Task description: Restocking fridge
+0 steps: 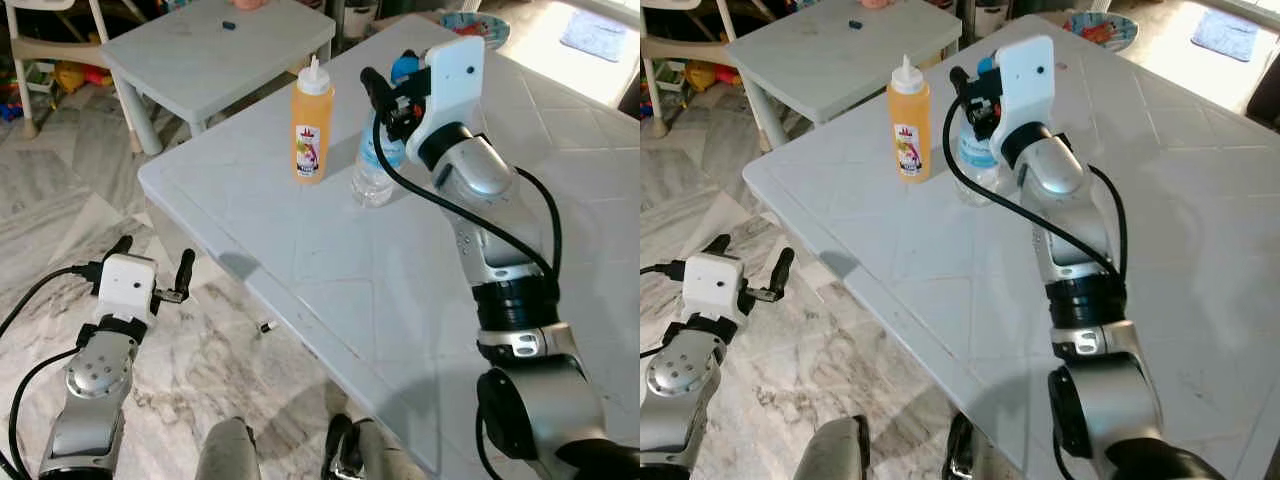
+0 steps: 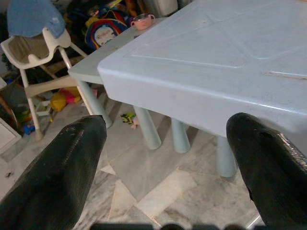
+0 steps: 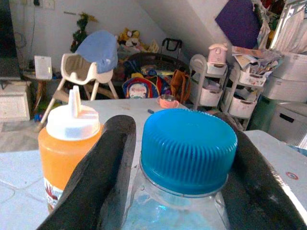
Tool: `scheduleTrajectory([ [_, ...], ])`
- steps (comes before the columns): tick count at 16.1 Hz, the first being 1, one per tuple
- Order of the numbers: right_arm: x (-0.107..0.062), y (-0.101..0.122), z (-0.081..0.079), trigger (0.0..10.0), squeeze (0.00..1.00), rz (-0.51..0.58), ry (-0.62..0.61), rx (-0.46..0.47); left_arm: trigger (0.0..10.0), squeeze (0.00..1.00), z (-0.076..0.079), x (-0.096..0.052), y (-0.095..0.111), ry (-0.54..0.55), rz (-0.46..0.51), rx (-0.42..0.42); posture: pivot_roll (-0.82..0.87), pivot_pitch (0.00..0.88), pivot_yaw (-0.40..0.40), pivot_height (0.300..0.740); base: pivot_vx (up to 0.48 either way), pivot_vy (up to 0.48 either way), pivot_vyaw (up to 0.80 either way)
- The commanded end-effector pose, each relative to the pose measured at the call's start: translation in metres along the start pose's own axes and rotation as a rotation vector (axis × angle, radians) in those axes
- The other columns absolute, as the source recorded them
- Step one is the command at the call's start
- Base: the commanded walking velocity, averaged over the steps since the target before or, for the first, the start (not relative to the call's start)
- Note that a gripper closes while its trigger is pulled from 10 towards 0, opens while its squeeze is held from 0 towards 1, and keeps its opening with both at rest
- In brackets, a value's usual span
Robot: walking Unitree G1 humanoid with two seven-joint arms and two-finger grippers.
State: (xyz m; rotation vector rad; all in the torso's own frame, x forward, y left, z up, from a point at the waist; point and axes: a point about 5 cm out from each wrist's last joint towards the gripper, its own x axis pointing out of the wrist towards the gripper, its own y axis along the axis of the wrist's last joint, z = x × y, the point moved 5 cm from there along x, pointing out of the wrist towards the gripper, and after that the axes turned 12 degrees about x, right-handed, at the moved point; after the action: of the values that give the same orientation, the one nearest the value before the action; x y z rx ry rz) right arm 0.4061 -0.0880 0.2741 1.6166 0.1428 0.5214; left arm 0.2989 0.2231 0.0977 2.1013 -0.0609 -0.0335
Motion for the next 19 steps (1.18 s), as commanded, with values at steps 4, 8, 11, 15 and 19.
scheduleTrajectory([
  [4, -0.013, -0.015, 0.013, 0.0, 0.00, -0.118, -0.050, -0.052, 10.0, 0.00, 0.012, 0.002, -0.008, -0.058, -0.033, -0.017, 0.09, 0.096, -0.037, 0.740, 0.000, 0.000, 0.00],
  [8, -0.028, -0.008, 0.022, 0.0, 0.00, -0.102, -0.119, -0.084, 10.0, 0.00, 0.011, 0.008, -0.010, -0.021, -0.059, -0.058, 0.08, 0.083, -0.035, 0.740, 0.000, 0.000, 0.00],
  [11, -0.038, -0.013, 0.012, 0.0, 0.00, -0.062, -0.136, -0.037, 10.0, 0.00, 0.016, 0.012, -0.009, -0.030, -0.061, -0.074, 0.07, 0.070, -0.034, 0.740, 0.000, 0.125, 0.00],
  [15, -0.043, -0.022, -0.007, 0.0, 0.00, -0.084, -0.114, 0.000, 10.0, 0.00, 0.022, 0.013, -0.009, -0.043, -0.057, -0.088, 0.07, 0.055, -0.043, 0.740, 0.000, 0.480, 0.00],
  [19, -0.043, -0.021, -0.007, 0.7, 0.00, -0.061, -0.121, 0.019, 10.0, 0.00, 0.025, 0.015, -0.013, -0.038, -0.067, -0.092, 0.07, 0.044, -0.046, 0.740, 0.000, 0.480, 0.00],
])
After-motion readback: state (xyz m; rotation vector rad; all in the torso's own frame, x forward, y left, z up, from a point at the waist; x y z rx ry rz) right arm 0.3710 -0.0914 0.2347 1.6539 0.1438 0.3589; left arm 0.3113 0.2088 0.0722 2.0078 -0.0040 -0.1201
